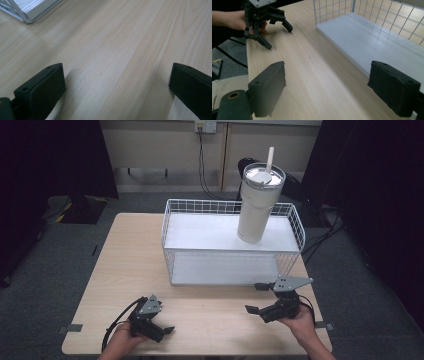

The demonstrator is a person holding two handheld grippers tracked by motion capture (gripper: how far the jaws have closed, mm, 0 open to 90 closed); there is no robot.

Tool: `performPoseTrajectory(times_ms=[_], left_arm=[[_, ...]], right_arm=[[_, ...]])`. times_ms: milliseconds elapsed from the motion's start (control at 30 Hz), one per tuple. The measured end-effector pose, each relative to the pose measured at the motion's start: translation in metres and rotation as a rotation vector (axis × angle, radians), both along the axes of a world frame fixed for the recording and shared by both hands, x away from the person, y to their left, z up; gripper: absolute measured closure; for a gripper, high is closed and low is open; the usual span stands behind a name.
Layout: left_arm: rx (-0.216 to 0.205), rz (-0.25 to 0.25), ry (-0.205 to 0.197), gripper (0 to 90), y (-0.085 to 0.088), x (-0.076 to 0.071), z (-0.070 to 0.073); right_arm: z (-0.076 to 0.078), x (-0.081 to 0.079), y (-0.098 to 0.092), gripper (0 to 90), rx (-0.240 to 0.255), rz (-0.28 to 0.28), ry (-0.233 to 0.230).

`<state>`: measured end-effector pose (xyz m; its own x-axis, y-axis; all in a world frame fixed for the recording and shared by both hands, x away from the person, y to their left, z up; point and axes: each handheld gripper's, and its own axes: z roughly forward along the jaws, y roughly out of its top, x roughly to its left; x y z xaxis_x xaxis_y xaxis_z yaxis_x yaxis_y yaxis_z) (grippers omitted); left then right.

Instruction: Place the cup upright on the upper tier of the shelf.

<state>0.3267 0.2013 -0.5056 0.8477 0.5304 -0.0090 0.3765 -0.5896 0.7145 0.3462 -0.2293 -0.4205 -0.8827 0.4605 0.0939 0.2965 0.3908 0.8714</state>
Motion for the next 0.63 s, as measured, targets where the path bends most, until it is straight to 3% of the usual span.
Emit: performPoseTrajectory(times_ms=[300,500,633], left_arm=[[0.0,0.0,0.0,0.0,0.0,0.0,0.0],[0.0,0.0,0.0,0.0,0.0,0.0,0.0],[-0.004,0.002,0.001,0.0,0.0,0.0,0.0]], right_arm=[[-0.039,-0.007,-0.004,13.0,-0.058,-0.005,0.046],[-0.058,-0.009,-0.009,12.0,-0.155,-0.045,0.048],[-0.066,-0.011,-0.011,11.7,-0.222,-0.042,0.036]])
